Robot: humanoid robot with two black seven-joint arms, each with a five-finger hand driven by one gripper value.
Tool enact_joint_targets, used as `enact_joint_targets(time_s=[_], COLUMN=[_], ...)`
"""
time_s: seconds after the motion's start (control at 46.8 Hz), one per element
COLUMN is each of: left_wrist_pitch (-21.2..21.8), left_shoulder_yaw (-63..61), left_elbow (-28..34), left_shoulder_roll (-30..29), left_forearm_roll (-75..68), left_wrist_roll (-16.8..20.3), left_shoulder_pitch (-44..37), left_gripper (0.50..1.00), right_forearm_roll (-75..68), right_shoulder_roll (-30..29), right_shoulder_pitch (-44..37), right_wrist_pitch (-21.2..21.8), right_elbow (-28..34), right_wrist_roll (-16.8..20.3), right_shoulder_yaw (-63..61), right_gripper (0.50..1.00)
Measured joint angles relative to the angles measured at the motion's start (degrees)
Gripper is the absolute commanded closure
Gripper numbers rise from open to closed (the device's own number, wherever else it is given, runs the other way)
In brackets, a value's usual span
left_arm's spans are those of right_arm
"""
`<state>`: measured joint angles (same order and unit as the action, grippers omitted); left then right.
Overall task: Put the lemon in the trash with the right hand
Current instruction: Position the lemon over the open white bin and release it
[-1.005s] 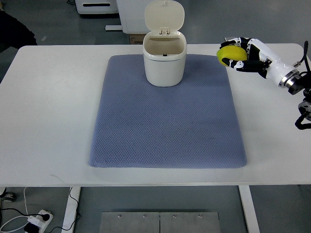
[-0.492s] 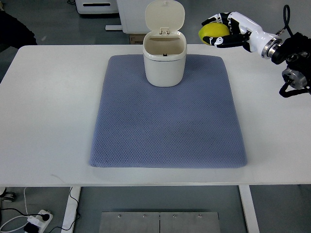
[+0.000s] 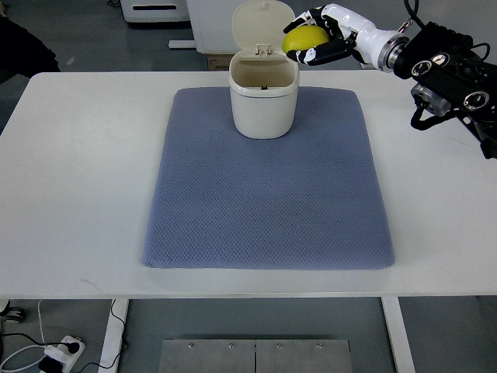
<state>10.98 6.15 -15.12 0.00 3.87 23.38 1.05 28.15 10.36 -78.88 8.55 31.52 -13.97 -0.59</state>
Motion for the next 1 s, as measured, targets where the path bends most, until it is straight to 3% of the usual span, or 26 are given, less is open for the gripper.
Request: enact_joint_targets(time_s=[0.556,0.919,0.941,1.005], left_wrist_pitch=[0.0,0.0,0.0,0.0], left_shoulder_yaw=[0.0,0.0,0.0,0.0], left_elbow=[0.0,0.0,0.0,0.0], left_shoulder_roll=[0.0,0.0,0.0,0.0], left_forearm_roll=[0.0,0.0,0.0,0.0], left_wrist_roll=[0.0,0.0,0.0,0.0], left_shoulder_pitch=[0.0,0.0,0.0,0.0], left_gripper=[0.500,0.500,0.500,0.500], right_forearm_roll=[0.1,0.1,0.1,0.0], right_shoulder_roll=[-10.0,-10.4,-10.4,-10.4], right_shoulder_pitch=[-2.3,-1.4,-1.3,-1.2], right_wrist_pitch=[-0.9,-0.9,-0.9,-0.9], right_elbow=[-9.5,-11.4,-11.4,-11.4], right_wrist_roll=[4.7,4.4,4.4,4.2], right_shoulder_yaw=[3.2,3.2,3.2,3.2], right_gripper=[1.000,1.000,0.990,0.786])
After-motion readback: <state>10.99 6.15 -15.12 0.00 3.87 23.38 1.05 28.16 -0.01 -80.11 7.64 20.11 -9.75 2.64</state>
